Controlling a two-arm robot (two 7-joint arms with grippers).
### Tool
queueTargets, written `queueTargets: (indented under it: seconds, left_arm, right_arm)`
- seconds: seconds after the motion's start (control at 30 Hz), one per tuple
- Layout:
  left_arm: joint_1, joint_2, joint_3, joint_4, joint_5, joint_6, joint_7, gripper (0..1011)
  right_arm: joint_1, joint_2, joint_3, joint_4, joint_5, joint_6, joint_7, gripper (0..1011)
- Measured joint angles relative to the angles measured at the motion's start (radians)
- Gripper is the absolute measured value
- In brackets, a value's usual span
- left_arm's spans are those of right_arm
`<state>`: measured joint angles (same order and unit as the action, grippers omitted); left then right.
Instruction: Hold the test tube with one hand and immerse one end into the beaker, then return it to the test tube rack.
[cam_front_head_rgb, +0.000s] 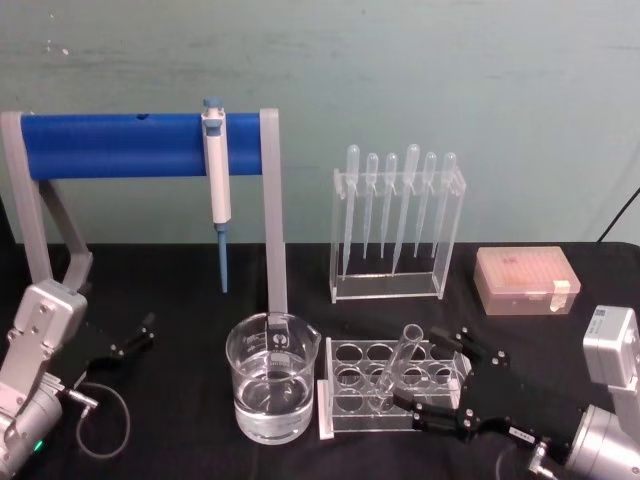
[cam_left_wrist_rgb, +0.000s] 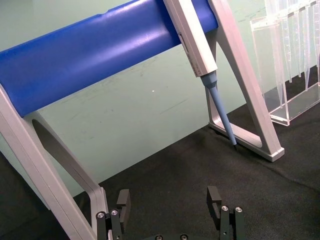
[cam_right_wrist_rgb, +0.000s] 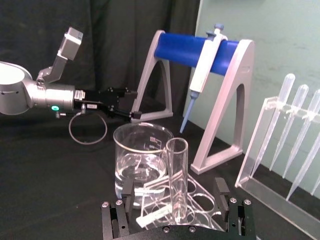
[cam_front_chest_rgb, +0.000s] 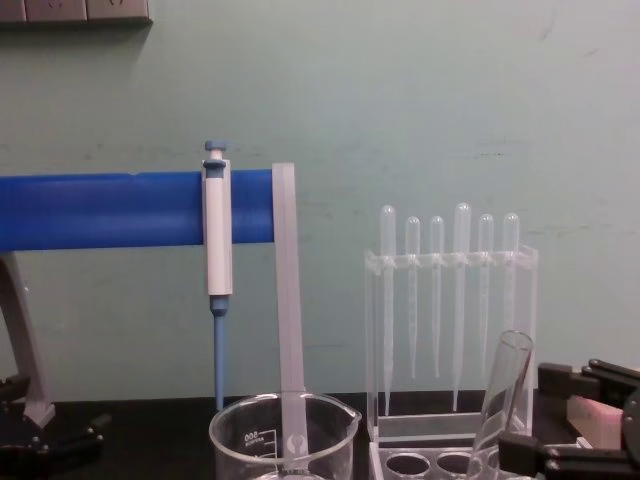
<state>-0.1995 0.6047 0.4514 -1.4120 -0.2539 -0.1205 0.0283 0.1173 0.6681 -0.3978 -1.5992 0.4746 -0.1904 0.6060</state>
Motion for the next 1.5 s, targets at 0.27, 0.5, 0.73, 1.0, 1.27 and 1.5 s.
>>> queueTargets:
  seconds: [0.27,0.5,0.73,1.0,1.27,1.5]
  left_arm:
    - [0.0,0.0,0.0,0.0,0.0,0.0,0.0,1000]
    - [0.0,0.0,0.0,0.0,0.0,0.0,0.0,1000]
    - [0.0,0.0,0.0,0.0,0.0,0.0,0.0,1000]
    - [0.0,0.0,0.0,0.0,0.0,0.0,0.0,1000]
    - [0.0,0.0,0.0,0.0,0.0,0.0,0.0,1000]
    - [0.0,0.0,0.0,0.0,0.0,0.0,0.0,1000]
  right_arm:
    - [0.024,-0.053,0.014,0.068,0.022,-0.061,0.055,1002]
    - [0.048,-0.097,0.018,0.114,0.043,-0.062,0.077,1002]
    - [0.062,-0.116,0.01,0.128,0.049,-0.041,0.08,1002]
    - [0.066,-0.128,0.005,0.13,0.047,-0.02,0.071,1002]
    - [0.072,-0.134,-0.003,0.134,0.021,-0.01,0.046,1002]
    - [0.072,-0.134,-0.003,0.134,0.017,-0.011,0.042,1002]
